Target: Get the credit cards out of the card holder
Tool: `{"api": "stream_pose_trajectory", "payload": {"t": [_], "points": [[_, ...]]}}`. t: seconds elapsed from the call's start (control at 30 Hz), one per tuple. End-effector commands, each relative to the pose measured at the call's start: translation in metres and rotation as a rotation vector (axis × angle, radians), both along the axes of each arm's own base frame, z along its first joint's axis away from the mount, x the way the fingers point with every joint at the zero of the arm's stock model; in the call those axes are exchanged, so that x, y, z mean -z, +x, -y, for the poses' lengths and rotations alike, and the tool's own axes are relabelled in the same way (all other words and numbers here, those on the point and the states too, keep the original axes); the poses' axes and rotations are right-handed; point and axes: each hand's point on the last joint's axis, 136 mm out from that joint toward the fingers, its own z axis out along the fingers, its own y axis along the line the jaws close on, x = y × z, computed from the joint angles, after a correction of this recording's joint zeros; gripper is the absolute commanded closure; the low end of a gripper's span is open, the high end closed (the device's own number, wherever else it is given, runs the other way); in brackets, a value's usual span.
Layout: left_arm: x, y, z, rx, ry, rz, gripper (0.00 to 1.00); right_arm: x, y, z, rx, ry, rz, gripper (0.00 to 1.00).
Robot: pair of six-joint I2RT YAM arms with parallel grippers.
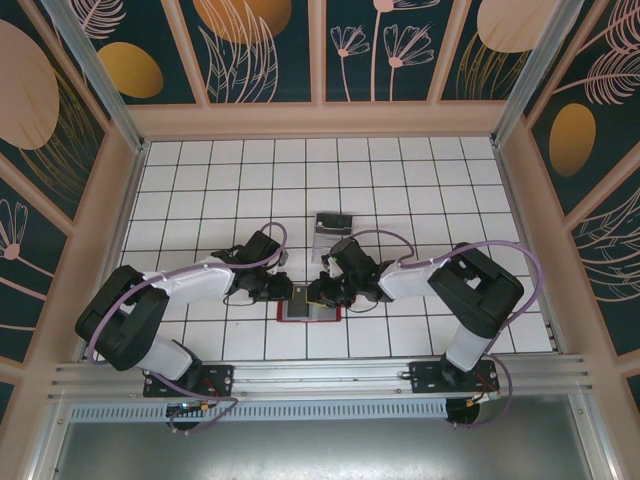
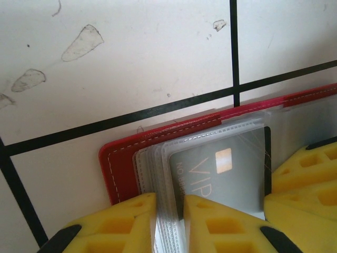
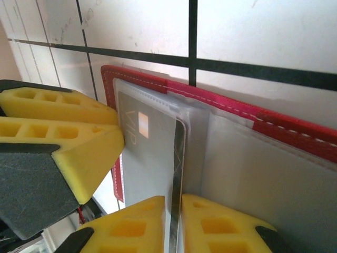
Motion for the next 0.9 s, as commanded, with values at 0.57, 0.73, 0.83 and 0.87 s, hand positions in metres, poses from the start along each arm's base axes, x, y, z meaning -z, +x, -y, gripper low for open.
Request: {"api": "stream_pose_trajectory", "payload": {"t": [0.57, 0.73, 0.83, 0.87], "points": [[0.003, -0.004, -0.007, -0.011, 0.041, -0.021, 0.78, -0.010, -0.005, -0.007, 0.012, 0.140, -0.021, 0.89], [0.003, -0.004, -0.010, -0.016, 0.055, -0.016, 0.78, -0.011, -0.005, -0.004, 0.021, 0.136, -0.020, 0.93], [0.003, -0.003, -0.013, -0.017, 0.074, -0.011, 0.78, -0.010, -0.005, 0.000, 0.031, 0.127, -0.019, 0.93], [0.004, -0.003, -0.014, -0.016, 0.080, -0.012, 0.78, -0.010, -0.006, 0.001, 0.034, 0.123, -0.019, 0.93]]}}
